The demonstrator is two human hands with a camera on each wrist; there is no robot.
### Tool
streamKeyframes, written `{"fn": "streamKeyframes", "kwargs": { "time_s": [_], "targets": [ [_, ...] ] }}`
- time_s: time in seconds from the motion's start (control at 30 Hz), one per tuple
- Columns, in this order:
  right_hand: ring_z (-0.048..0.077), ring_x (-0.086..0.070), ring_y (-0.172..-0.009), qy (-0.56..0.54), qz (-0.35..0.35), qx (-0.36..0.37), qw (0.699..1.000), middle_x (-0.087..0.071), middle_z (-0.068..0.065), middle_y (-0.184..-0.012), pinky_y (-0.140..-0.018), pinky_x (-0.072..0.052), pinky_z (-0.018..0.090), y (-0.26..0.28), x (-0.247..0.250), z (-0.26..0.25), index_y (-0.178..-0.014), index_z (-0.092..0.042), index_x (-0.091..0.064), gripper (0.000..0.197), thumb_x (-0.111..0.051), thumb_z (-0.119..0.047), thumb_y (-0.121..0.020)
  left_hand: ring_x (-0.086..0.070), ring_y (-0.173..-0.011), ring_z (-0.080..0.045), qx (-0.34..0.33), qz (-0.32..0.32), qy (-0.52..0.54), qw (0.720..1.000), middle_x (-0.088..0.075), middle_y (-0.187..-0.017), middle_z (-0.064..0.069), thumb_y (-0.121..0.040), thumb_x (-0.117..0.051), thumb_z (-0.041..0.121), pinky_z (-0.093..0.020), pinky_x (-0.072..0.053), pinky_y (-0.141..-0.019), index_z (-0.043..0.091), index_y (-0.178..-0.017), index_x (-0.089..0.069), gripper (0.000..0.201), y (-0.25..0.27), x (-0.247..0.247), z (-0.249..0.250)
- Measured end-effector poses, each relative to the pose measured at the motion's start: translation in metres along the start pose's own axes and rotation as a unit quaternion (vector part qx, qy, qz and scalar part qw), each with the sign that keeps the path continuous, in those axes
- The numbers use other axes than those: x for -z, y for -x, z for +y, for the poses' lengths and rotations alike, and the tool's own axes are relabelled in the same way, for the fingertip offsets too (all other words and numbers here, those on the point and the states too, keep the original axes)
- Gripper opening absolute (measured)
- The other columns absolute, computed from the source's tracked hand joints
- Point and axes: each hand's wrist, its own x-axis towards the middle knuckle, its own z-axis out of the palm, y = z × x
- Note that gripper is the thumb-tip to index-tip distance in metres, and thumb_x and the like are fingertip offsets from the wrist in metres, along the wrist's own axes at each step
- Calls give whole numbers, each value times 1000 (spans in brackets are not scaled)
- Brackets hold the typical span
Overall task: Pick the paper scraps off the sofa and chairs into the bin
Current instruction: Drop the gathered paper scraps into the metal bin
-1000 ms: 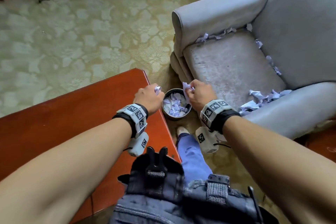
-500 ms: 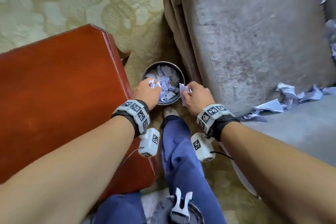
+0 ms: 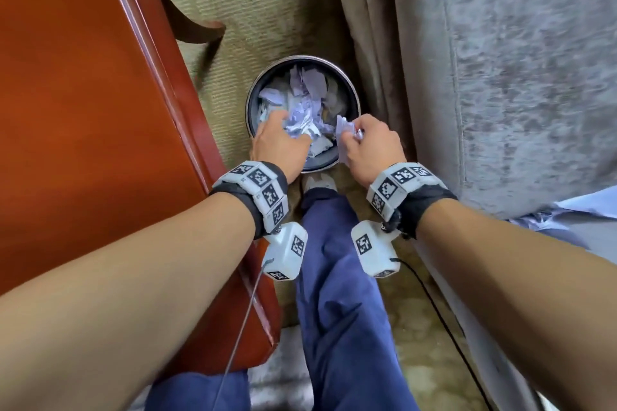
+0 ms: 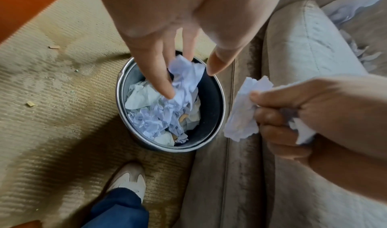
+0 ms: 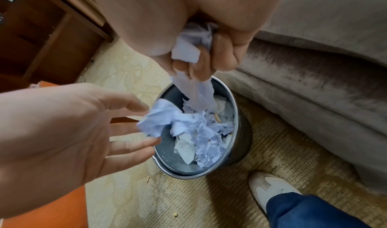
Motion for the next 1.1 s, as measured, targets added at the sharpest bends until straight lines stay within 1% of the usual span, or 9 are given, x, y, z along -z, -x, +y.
{"fn": "streamKeyframes", "kwargs": {
  "time_s": [0.13,0.3,0.43,0.5,0.6,0.7,0.87,1.0,1.1],
  "targets": [
    [34,-53,-104,2,3,-3,1000,-62,15,-113,-74,-34,30,-9,-2,-6,-115,-18,-56,27,-44,-33,-96,-47,-128,-28,15,8,-2,1000,-42,-148,-6,-90,-60,32,-31,-37,-100,23,-143,-43,56,4,3,-9],
    [24,-47,-87,-16,17,-8,1000,-61,11,-112,-71,-32,27,-16,-5,-17,-112,-22,-54,21,-45,-33,-96,-55,-120,-28,31,-1,15,999,-45,-145,-4,-91,-58,35,-32,-41,-98,24,-139,-47,51,5,11,-13],
    [27,-51,-112,1,24,21,999,-60,10,-122,-80,-35,28,-21,-15,-28,-125,-19,-52,32,-47,-34,-98,-51,-124,-24,25,11,43,999,-48,-142,-2,-92,-57,32,-30,-38,-99,24,-135,-51,44,4,14,-14],
    [27,-51,-114,11,31,31,999,-60,9,-123,-83,-37,30,-25,-21,-32,-125,-18,-53,33,-47,-35,-98,-49,-125,-22,23,17,57,998,-50,-140,-1,-92,-56,31,-29,-37,-99,23,-133,-53,42,4,14,-16],
    [26,-52,-103,30,33,32,999,-61,9,-119,-75,-33,27,-29,-29,-34,-119,-17,-56,28,-46,-33,-98,-53,-121,-24,32,12,81,996,-52,-137,-1,-91,-56,33,-32,-41,-100,24,-127,-57,36,3,13,-22],
    [20,-44,-85,36,36,39,998,-63,11,-111,-70,-31,26,-31,-35,-34,-108,-16,-59,22,-44,-27,-97,-53,-120,-23,39,17,92,995,-54,-135,-1,-91,-58,33,-30,-41,-98,24,-124,-60,34,5,11,-30],
    [32,-57,-94,41,45,58,996,-66,15,-100,-68,-33,26,-33,-40,-34,-96,-10,-61,22,-46,-25,-95,-54,-118,-24,47,18,110,993,-56,-133,-1,-92,-58,34,-30,-43,-97,25,-120,-63,30,9,11,-37],
    [26,-59,-84,-18,51,59,997,-65,9,-85,-72,-45,32,-35,-39,-37,-88,-7,-64,20,-52,-23,-90,-56,-114,-24,46,26,125,991,-59,-130,0,-91,-59,33,-30,-44,-94,24,-117,-65,28,13,12,-35],
    [17,-54,-68,-112,47,37,992,-60,1,-69,-66,-45,31,-38,-38,-42,-74,-16,-67,15,-57,-22,-83,-56,-114,-22,46,32,131,990,-60,-128,1,-91,-59,32,-28,-43,-90,23,-117,-66,29,15,12,-32]
  ]
}}
